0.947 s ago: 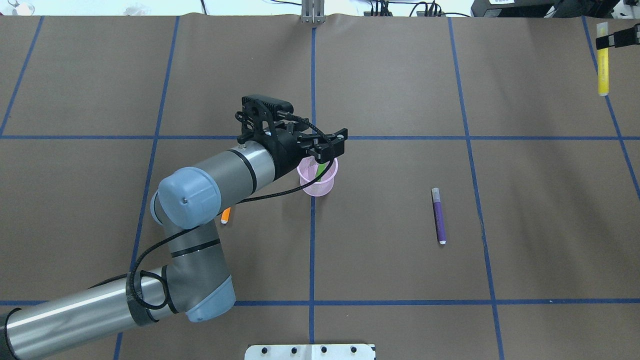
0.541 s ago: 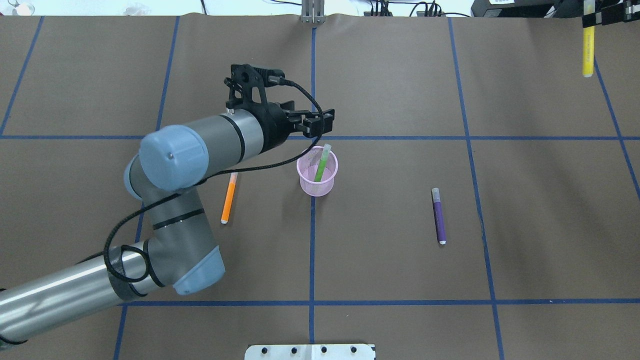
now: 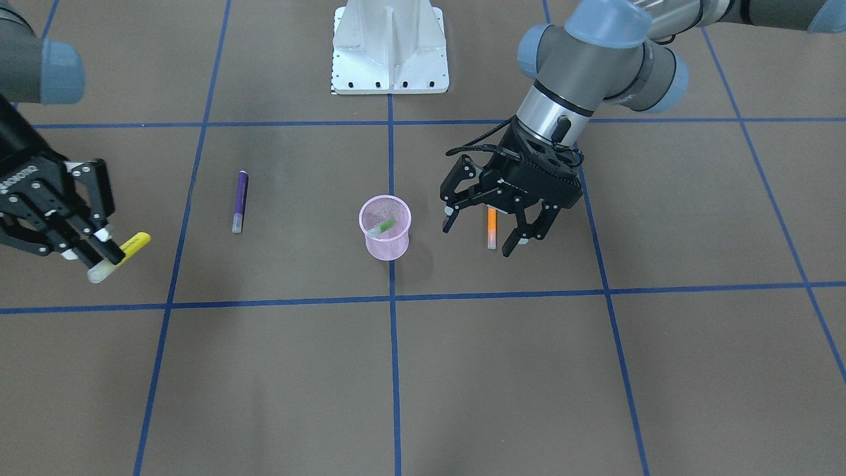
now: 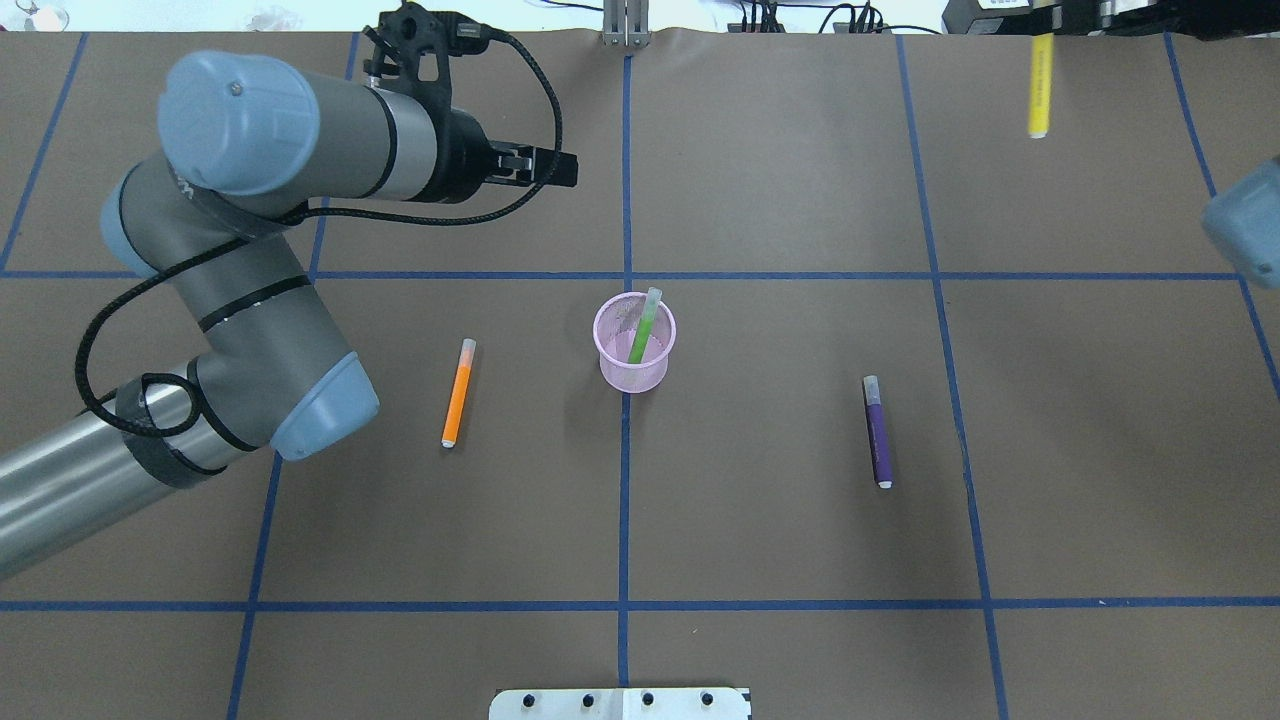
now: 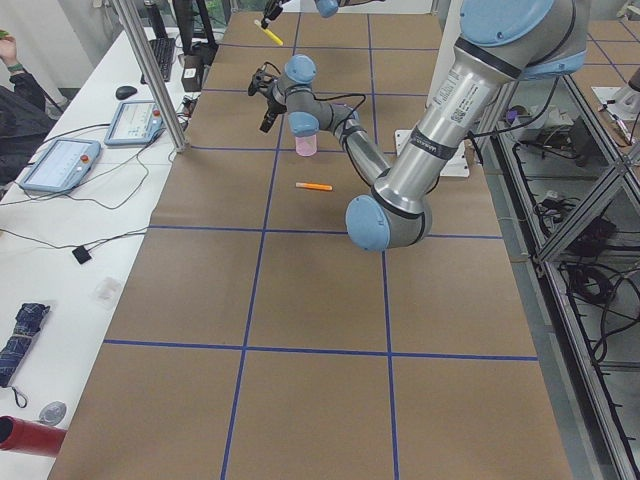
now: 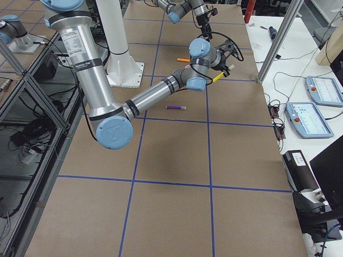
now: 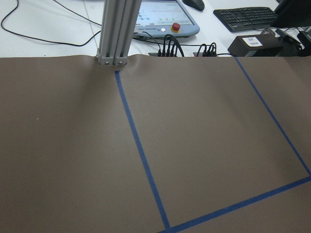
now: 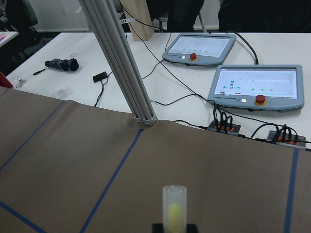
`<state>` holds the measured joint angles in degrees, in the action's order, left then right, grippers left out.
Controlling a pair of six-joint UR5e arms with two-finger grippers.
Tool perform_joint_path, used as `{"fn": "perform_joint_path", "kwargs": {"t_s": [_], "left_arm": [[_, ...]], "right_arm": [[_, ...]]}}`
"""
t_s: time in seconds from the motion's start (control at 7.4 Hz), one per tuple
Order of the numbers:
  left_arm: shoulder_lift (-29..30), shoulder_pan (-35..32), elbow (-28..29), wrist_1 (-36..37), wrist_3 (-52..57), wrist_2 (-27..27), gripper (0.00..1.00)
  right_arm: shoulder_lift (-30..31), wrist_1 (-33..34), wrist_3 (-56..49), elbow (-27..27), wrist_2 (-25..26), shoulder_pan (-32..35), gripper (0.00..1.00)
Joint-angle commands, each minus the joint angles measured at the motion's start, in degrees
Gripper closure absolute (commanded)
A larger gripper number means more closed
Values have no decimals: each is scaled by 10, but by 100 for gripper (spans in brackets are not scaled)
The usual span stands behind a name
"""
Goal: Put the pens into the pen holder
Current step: 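Raise left gripper from cup while right gripper brings highlighter over cup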
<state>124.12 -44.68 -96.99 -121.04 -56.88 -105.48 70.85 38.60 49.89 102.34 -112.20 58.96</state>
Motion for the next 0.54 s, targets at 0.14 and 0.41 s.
{"fn": "perform_joint_path", "kwargs": {"t_s": [0.14,0.41], "left_arm": [[-40,-21,-6,80,21,-75,1],[-40,-13,-14,208,21,-79,1]], "right_arm": [[-3,-84,14,3,199,-172,100],[-11,-85,13,11,262,-228,100]]}}
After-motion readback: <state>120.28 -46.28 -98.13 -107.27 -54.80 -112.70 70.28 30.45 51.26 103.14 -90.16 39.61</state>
